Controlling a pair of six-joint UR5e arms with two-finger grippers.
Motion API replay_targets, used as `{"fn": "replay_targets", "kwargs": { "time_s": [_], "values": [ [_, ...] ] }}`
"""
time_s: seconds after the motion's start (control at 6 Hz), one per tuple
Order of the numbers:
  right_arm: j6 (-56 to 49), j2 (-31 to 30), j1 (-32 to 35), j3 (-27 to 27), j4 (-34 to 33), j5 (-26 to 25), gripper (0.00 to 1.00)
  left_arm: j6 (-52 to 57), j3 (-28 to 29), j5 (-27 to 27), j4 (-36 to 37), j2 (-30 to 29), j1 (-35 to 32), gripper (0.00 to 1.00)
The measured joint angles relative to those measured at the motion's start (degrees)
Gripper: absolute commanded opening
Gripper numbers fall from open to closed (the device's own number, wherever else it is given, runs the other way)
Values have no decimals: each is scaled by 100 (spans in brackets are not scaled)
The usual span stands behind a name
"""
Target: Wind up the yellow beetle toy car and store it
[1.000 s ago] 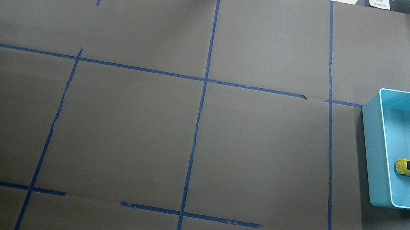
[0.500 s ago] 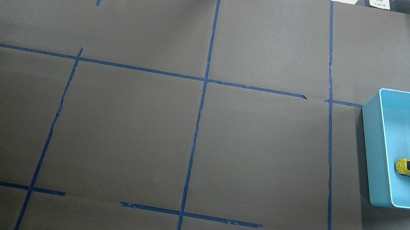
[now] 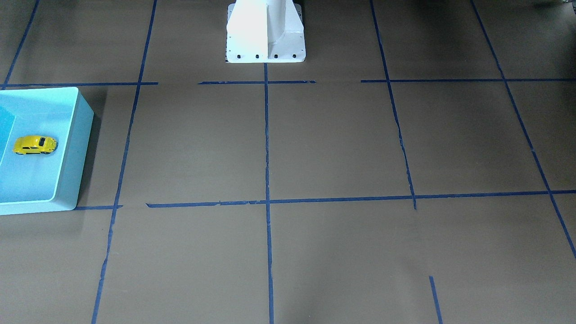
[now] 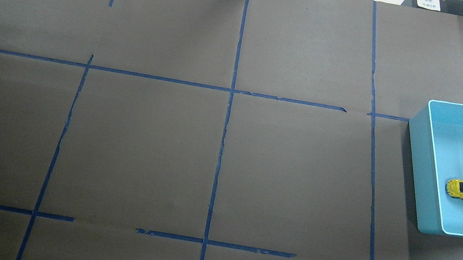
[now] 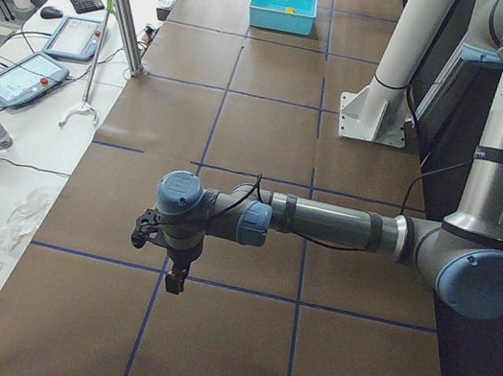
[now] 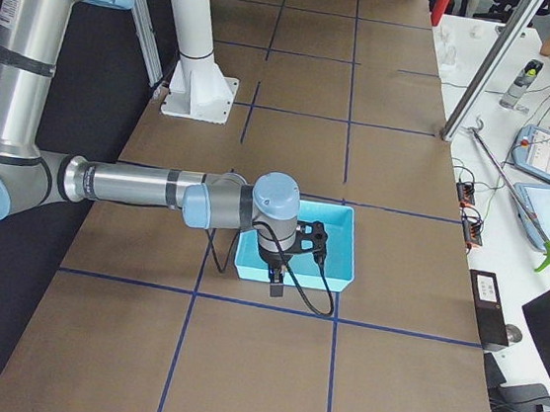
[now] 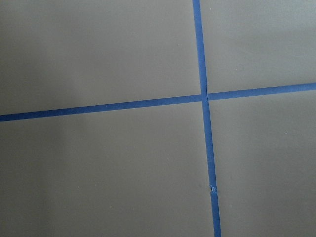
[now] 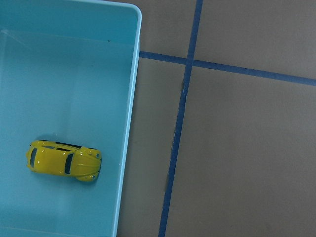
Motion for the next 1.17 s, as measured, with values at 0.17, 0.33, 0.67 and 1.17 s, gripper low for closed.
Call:
{"fn": "replay_targets", "kwargs": {
  "time_s": [0.17, 0.33, 0.67, 1.17],
  "values": [
    [65, -4, 50, -15, -20, 18, 100, 0, -170, 0, -5, 165, 1, 100],
    [77, -13, 80, -17, -22, 11, 100, 0, -207, 0, -1, 214, 9, 100],
    [70, -37, 118, -43, -13, 1, 100, -33, -207, -2, 6, 212, 16, 100],
    [66, -73, 147, -141, 7, 37, 100, -52, -215, -9, 6, 210, 24, 100]
  ]
}}
